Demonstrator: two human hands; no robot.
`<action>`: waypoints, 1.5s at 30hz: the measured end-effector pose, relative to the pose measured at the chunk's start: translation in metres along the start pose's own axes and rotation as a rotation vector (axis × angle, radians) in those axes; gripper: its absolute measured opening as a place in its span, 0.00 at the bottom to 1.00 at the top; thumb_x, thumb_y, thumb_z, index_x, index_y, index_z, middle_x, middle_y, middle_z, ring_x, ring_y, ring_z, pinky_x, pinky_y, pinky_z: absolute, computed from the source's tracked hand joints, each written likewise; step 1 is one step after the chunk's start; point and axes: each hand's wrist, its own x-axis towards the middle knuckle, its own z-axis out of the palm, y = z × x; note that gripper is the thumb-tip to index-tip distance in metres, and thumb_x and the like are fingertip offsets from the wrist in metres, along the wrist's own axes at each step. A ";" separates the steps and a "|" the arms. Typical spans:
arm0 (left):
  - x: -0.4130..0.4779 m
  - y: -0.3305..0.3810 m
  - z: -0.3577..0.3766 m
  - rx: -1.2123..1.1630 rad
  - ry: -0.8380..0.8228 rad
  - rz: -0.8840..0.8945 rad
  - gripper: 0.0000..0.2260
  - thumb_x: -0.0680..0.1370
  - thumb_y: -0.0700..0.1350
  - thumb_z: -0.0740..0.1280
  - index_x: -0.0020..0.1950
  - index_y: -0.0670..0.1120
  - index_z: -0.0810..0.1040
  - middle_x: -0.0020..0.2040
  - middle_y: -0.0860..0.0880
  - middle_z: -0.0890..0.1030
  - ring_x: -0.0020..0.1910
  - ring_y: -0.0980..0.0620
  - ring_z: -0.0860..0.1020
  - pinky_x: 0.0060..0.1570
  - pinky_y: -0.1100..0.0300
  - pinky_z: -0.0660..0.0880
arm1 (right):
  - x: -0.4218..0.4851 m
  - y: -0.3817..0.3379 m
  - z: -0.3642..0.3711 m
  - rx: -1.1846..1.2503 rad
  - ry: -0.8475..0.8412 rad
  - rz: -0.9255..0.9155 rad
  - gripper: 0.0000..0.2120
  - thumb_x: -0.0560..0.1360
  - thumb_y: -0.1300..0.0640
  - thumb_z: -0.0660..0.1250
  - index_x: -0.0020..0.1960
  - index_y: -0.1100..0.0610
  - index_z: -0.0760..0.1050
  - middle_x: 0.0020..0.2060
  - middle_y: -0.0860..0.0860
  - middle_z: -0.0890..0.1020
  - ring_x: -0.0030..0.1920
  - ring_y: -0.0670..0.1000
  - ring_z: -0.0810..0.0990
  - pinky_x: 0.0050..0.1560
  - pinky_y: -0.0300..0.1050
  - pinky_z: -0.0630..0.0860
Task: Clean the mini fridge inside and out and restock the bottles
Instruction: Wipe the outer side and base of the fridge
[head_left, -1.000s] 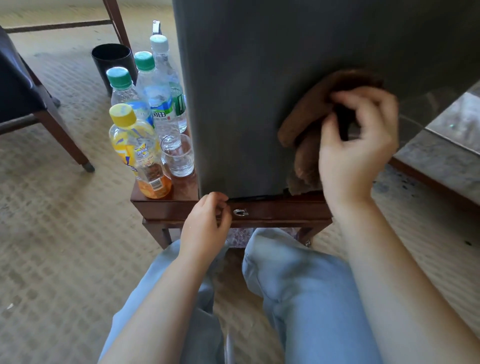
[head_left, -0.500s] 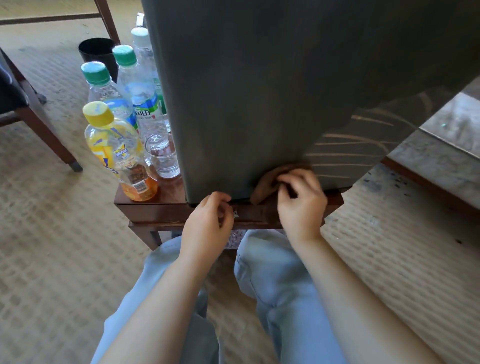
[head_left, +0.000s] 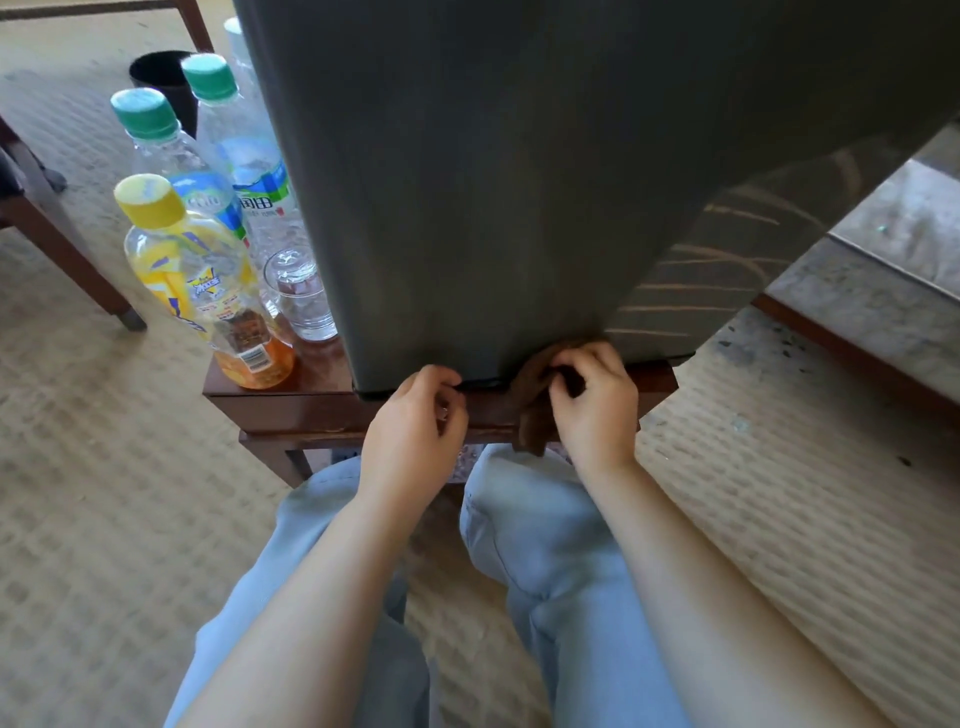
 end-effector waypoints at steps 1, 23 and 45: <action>0.001 0.000 0.001 0.003 -0.004 -0.002 0.09 0.76 0.43 0.65 0.56 0.48 0.76 0.45 0.57 0.76 0.37 0.54 0.76 0.37 0.61 0.71 | -0.003 0.005 0.005 0.007 -0.024 0.035 0.09 0.66 0.71 0.68 0.41 0.60 0.80 0.43 0.53 0.79 0.43 0.53 0.79 0.45 0.33 0.69; 0.000 0.012 0.016 0.026 -0.083 -0.024 0.08 0.77 0.42 0.64 0.55 0.47 0.77 0.45 0.50 0.81 0.35 0.51 0.77 0.36 0.57 0.74 | -0.007 0.017 0.010 -0.055 -0.002 0.231 0.11 0.69 0.71 0.64 0.44 0.60 0.80 0.46 0.54 0.81 0.47 0.56 0.79 0.45 0.35 0.66; 0.008 0.041 0.058 -0.031 -0.129 0.024 0.09 0.76 0.42 0.65 0.55 0.48 0.78 0.45 0.54 0.79 0.36 0.54 0.76 0.38 0.57 0.75 | 0.013 0.046 -0.017 0.153 0.175 0.184 0.15 0.66 0.69 0.66 0.51 0.59 0.76 0.47 0.51 0.77 0.49 0.49 0.77 0.51 0.43 0.75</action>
